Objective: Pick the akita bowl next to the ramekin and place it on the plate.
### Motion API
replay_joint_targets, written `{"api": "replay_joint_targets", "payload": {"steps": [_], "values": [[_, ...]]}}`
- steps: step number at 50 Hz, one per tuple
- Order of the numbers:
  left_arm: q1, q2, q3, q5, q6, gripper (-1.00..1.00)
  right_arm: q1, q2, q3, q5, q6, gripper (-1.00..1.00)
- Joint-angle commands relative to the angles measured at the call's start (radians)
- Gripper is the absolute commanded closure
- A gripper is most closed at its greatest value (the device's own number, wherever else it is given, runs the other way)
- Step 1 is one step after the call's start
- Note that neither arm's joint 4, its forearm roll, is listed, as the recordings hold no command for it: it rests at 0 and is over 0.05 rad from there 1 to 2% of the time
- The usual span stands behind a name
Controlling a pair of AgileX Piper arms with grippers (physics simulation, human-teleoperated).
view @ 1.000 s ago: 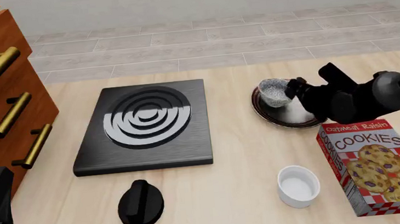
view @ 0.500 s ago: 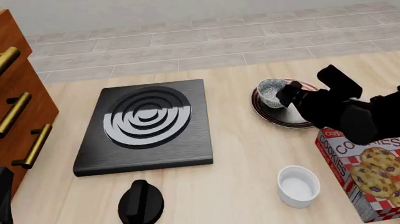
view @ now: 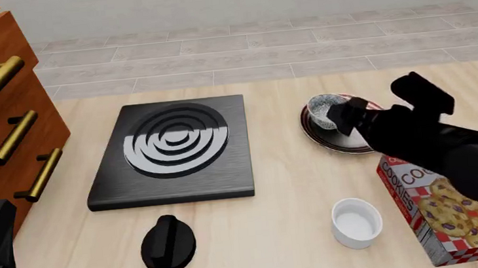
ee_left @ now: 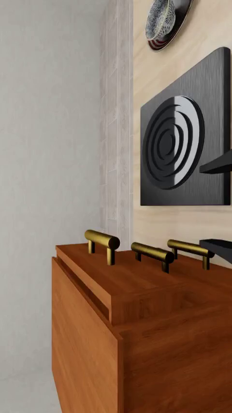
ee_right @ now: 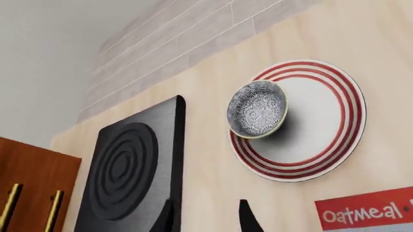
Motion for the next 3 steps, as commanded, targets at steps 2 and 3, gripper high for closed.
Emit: {"api": "replay_joint_targets", "payload": {"steps": [2,3], "values": [[0.000,0.000,0.000,0.000,0.000,-1.00,0.017,-0.115,0.012,0.081,-0.105,-1.00],[0.000,0.000,0.000,0.000,0.000,-1.00,0.003,-0.136,0.006,0.098,-0.146,-1.00]]}}
